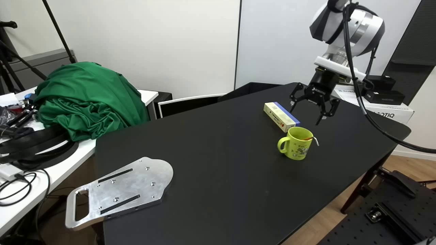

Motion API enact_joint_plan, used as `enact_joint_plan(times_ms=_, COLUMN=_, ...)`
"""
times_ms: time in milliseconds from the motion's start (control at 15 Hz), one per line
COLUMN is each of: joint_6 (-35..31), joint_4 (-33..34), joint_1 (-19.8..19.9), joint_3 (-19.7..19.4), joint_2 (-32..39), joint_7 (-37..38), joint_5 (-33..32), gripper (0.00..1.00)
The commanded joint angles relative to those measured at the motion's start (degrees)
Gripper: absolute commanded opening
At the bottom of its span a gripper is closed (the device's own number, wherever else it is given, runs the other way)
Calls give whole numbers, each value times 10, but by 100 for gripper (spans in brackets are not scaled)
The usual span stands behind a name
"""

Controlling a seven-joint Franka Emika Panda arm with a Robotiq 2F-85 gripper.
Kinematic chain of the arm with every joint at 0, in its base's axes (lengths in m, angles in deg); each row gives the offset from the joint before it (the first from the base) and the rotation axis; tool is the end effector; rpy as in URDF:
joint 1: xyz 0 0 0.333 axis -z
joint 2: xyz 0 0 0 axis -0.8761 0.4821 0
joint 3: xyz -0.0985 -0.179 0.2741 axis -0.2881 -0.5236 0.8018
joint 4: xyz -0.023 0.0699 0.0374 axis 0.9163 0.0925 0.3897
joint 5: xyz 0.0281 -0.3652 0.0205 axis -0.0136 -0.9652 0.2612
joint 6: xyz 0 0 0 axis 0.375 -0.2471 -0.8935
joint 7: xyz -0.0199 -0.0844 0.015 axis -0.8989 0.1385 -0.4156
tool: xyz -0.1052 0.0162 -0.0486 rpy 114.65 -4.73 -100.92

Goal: Put the orange object in the cup

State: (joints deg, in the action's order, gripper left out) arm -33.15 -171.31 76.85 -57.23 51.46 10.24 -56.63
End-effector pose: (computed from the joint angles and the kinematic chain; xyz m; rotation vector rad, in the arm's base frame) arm 0.4235 -0.2166 0.2750 -2.2776 1.2337 0.5586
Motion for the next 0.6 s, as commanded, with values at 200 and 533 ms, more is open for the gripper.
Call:
enact_joint_plan(times_ms=200, joint_6=-66, joint_4=-65, joint_1=-76, joint_3=55, joint_2=-216, joint_7=126, joint_5=-176, gripper=100)
enact_joint_plan(times_ms=533, joint_6=-54, joint_4=-55, joint_1=-70, joint_3=64, joint_2=-214, joint_7=110, joint_5=-164, gripper=100)
